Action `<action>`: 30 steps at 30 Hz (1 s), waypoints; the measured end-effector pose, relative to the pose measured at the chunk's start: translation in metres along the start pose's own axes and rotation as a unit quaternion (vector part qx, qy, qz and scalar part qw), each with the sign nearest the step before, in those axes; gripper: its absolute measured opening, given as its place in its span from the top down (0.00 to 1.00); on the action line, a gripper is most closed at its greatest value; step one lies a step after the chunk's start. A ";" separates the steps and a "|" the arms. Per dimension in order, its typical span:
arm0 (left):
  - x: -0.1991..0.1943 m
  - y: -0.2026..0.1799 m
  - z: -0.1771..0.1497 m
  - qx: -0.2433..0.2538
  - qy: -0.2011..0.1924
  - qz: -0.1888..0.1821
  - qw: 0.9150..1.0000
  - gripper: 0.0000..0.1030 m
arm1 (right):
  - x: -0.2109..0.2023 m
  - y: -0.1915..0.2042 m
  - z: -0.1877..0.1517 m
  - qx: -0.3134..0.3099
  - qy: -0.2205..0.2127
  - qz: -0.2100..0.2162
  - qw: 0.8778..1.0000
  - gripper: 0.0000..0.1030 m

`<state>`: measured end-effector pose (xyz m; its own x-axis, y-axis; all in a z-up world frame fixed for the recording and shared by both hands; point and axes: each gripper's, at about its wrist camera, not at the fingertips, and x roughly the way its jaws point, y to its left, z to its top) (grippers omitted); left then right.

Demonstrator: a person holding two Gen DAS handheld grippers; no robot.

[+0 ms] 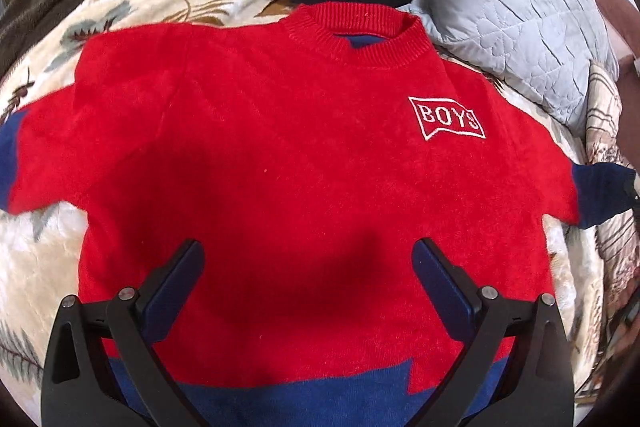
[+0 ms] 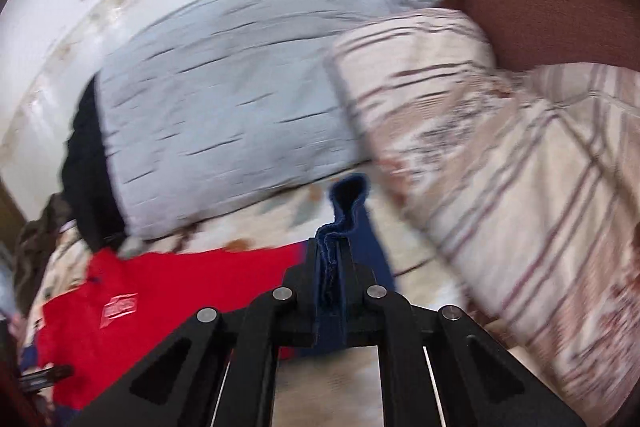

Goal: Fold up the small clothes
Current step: 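Fold the held sleeve across the sweater chest with the right gripper, release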

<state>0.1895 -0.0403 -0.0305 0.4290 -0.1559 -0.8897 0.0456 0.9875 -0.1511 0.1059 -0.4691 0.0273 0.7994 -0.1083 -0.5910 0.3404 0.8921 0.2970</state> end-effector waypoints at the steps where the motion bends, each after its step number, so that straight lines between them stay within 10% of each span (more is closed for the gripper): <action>1: -0.001 0.002 0.000 -0.003 0.001 -0.003 1.000 0.00 | 0.001 0.013 -0.004 -0.004 0.004 0.012 1.000 0.94; 30: -0.049 0.091 0.012 -0.016 -0.026 -0.021 0.999 0.00 | 0.053 0.320 -0.155 -0.087 0.182 0.199 0.959 0.88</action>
<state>0.1831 0.0576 0.0046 0.4733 -0.1955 -0.8589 0.0362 0.9786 -0.2028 0.1802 -0.1218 -0.0248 0.6120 0.3875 -0.6894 -0.0682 0.8943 0.4422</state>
